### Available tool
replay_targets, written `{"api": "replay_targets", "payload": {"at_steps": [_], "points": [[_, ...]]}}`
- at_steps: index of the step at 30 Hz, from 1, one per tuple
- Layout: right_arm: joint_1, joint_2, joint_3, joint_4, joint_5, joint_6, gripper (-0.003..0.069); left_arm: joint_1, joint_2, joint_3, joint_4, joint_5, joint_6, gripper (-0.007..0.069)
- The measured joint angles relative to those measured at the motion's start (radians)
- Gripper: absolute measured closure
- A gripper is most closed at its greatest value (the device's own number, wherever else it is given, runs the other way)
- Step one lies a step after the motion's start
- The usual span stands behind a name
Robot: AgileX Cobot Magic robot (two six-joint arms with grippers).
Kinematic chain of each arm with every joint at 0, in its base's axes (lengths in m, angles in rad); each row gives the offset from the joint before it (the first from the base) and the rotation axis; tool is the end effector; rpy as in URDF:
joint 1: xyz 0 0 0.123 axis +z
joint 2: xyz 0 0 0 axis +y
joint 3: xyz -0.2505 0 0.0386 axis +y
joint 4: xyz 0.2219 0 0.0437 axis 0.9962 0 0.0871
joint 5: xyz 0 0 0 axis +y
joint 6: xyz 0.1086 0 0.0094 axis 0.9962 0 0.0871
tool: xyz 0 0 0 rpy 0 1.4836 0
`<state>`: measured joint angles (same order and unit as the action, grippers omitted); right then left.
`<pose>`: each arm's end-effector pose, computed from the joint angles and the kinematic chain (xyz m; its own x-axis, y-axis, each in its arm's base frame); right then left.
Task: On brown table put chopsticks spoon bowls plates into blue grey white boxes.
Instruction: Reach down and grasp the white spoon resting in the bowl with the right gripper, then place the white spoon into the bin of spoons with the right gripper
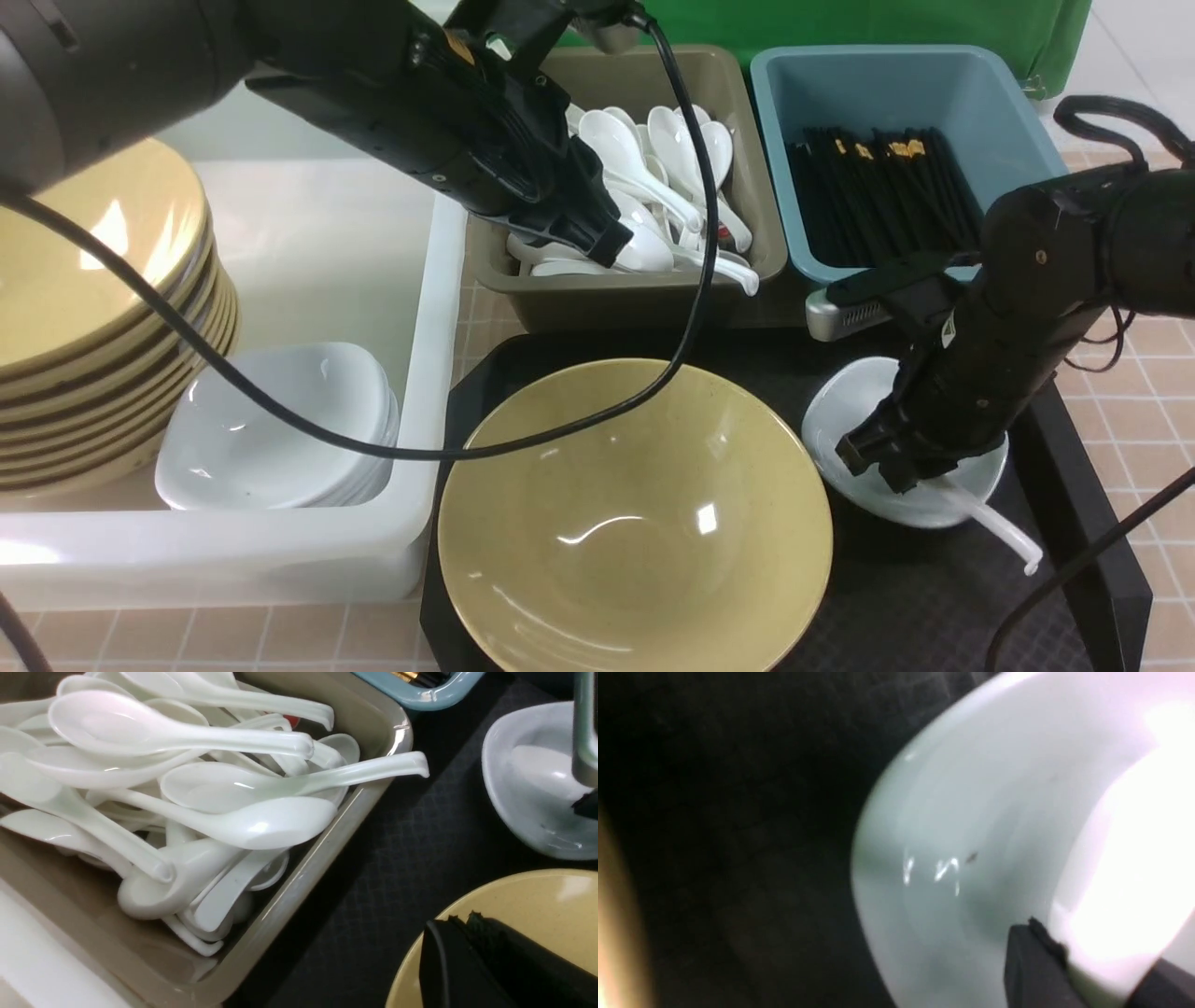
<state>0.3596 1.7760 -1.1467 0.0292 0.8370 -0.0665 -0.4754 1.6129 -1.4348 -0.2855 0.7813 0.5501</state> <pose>0.2937 0.1129 0.1581 -0.9012 -0.3889 -0.1915 -0.3984 0.9171 0.0123 0.2973 -0.1774 0.2949 -0.4387 0.5983 -0.6705 0.7576 0.6476 0.0822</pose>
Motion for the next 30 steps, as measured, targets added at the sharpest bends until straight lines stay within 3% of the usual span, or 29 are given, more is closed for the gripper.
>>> {"api": "replay_targets", "payload": {"at_steps": [3, 10, 14, 19, 22, 25, 26, 30], "points": [[0.000, -0.035, -0.066, 0.000, 0.032, -0.034, 0.0494, 0.033, -0.032, 0.000, 0.024, 0.008, -0.041, 0.0623], [0.000, -0.057, -0.356, 0.038, -0.020, -0.119, 0.0494, 0.290, -0.131, 0.029, -0.042, 0.084, -0.085, 0.0623], [0.009, 0.011, -0.512, 0.095, -0.194, -0.122, 0.0494, 0.406, -0.147, 0.107, -0.174, 0.138, -0.003, 0.0623], [0.043, 0.143, -0.679, 0.112, -0.315, -0.127, 0.0491, 0.412, -0.149, 0.156, -0.330, 0.163, 0.162, 0.0623], [0.060, 0.262, -0.815, 0.117, -0.330, -0.146, 0.0421, 0.373, -0.151, 0.159, -0.426, 0.169, 0.283, 0.0623], [0.061, 0.347, -0.955, 0.116, -0.275, -0.148, 0.0257, 0.317, -0.154, 0.159, -0.455, 0.163, 0.362, 0.0623], [0.060, 0.359, -1.000, 0.116, -0.227, -0.148, 0.0186, 0.293, -0.154, 0.159, -0.456, 0.151, 0.377, 0.0623], [0.060, 0.364, -1.113, 0.116, -0.027, -0.154, 0.0034, 0.224, -0.154, 0.159, -0.431, 0.081, 0.347, 0.0623]]}}
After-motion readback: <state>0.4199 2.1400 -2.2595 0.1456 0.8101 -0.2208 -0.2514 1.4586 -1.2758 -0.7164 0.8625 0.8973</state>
